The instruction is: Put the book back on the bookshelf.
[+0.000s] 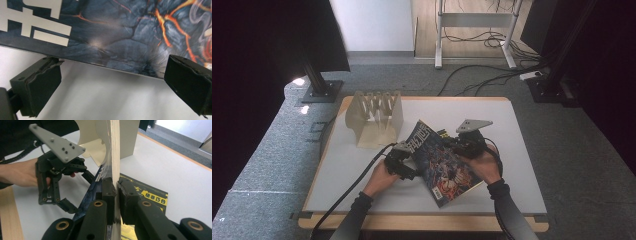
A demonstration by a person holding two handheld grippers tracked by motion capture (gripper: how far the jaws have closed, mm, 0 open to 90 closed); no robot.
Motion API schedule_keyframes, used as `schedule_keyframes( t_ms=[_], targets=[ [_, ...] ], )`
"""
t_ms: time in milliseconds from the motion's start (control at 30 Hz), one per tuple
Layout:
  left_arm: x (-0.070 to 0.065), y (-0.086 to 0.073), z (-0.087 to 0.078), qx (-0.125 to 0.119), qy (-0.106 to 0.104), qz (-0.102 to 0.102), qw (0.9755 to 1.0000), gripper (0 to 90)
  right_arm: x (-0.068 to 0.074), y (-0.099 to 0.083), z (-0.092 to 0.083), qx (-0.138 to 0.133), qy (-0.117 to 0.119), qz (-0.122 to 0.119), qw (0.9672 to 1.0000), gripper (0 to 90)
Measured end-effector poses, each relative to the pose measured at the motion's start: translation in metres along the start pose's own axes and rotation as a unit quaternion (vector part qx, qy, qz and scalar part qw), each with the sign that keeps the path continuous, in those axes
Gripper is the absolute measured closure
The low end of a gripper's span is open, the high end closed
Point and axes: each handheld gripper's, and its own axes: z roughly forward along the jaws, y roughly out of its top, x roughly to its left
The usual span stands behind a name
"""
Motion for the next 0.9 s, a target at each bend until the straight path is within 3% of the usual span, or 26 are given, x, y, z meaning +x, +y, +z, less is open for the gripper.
schedule_keyframes(
  t_ms=[133,333,433,567,700,833,900],
  targets=[
    [0.004,0.003,0.001,-0.007,-0.009,-0.013,0.9999,1.2,0.0,0.001,-0.006,-0.01,0.01,0.003,0.9999,82.1],
    [0.0,0.008,-0.006,-0.014,0.007,-0.001,0.9999,1.6,-0.003,0.001,-0.009,-0.014,0.012,0.008,0.9998,82.1],
    [-0.003,0.015,-0.014,-0.014,0.021,0.011,0.9996,1.6,-0.005,0.0,-0.012,-0.016,0.011,0.012,0.9997,82.1],
    [-0.007,0.028,-0.03,-0.041,0.03,0.014,0.9986,1.6,-0.008,0.001,-0.017,-0.024,0.01,0.017,0.9995,82.0],
    [-0.012,0.041,-0.044,-0.052,0.042,0.025,0.9974,1.7,-0.008,0.003,-0.022,-0.029,0.009,0.014,0.9994,82.0],
    [-0.016,0.052,-0.055,-0.056,0.038,0.022,0.9974,1.4,-0.007,0.005,-0.025,-0.031,0.007,0.009,0.9995,81.8],
    [-0.016,0.056,-0.058,-0.043,0.033,0.018,0.9984,0.0,-0.007,0.005,-0.025,-0.034,0.005,0.008,0.9994,81.8]
  ],
)
